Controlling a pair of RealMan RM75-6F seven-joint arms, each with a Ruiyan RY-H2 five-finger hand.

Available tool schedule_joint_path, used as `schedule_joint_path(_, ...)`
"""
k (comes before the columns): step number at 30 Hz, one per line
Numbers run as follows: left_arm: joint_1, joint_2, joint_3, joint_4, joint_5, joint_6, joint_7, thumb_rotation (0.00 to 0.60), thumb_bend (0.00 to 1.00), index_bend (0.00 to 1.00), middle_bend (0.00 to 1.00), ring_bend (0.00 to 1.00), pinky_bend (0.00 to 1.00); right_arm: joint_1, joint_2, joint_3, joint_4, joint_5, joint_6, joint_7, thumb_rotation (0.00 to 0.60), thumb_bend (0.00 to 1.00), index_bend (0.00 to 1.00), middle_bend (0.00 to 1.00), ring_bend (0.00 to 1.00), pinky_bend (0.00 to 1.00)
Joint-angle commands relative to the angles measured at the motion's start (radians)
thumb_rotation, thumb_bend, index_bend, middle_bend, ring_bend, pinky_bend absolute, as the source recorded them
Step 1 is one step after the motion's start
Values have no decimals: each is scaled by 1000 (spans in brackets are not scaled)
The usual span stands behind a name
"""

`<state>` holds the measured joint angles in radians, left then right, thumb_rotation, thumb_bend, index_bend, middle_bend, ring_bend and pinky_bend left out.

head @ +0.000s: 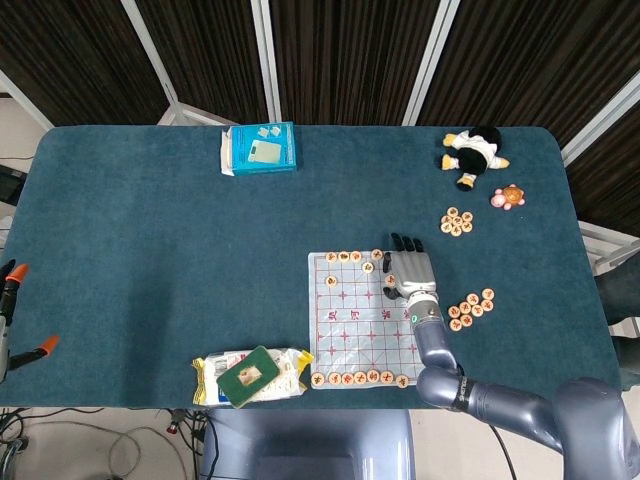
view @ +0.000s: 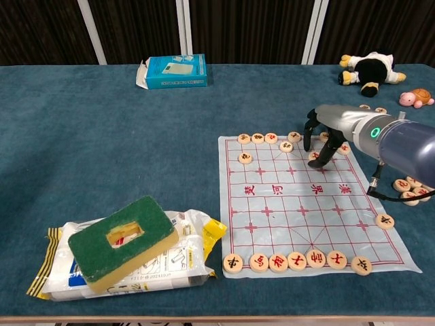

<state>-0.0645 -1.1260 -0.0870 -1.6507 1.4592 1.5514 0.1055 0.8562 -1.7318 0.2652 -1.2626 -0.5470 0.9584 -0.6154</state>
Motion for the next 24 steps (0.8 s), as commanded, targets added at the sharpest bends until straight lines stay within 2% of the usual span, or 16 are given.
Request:
schedule_joint_path(1, 0, -1, 0, 0, 0, 0, 1, 600, 48, 0, 0, 0, 52, 2, -4, 1, 6, 3, -1, -2, 600, 346, 480, 0, 5, 23)
schedule_joint_path(24, 0, -5, -1, -1, 0, 4, 14, 600, 48, 0, 0, 0, 52, 6, 4, 3, 15, 30, -15, -18, 600, 345, 480, 0, 5, 23)
